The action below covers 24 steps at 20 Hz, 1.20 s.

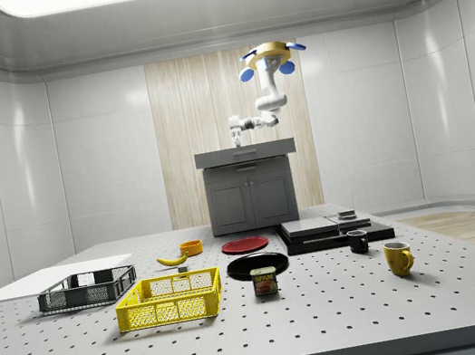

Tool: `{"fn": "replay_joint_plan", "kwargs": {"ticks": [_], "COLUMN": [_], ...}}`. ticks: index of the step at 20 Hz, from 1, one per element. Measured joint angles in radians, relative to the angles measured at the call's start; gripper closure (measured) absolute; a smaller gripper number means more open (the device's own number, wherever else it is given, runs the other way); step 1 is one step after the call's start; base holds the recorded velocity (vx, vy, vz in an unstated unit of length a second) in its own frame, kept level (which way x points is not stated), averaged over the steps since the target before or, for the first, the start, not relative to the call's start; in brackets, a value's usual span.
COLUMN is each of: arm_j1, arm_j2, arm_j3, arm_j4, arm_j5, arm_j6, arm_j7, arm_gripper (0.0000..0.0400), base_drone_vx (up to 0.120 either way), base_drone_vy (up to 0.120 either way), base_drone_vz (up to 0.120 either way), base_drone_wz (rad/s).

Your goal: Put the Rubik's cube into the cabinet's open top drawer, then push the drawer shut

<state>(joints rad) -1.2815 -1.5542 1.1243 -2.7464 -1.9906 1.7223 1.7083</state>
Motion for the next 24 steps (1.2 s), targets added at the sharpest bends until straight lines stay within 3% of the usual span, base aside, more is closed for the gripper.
{"fn": "replay_joint_plan", "kwargs": {"ticks": [4,11,15,21,24], "arm_j1": [0.013,0.023,0.026,0.028,0.029], "arm_j2": [0.002,0.008,0.012,0.016,0.018], "arm_j3": [0.035,0.06,0.064,0.065,0.065], "arm_j4": [-0.016,-0.027,-0.029,-0.03,-0.03], "arm_j5": [0.03,0.05,0.053,0.053,0.052], "arm_j6": [-0.021,-0.039,-0.044,-0.049,-0.051], "arm_j7": [-0.003,-0.006,-0.007,-0.009,-0.009], "arm_gripper": [0.0004,0.0001,0.0,0.0,0.0], "base_drone_vx": [-0.02,-0.12,-0.02,0.0,0.0], "base_drone_vy": [0.02,0.12,0.12,0.12,0.12], "base_drone_vz": [0.1,0.12,0.11,0.0,-0.107], "base_drone_wz": [0.0,0.0,0.0,0.0,0.0]}}
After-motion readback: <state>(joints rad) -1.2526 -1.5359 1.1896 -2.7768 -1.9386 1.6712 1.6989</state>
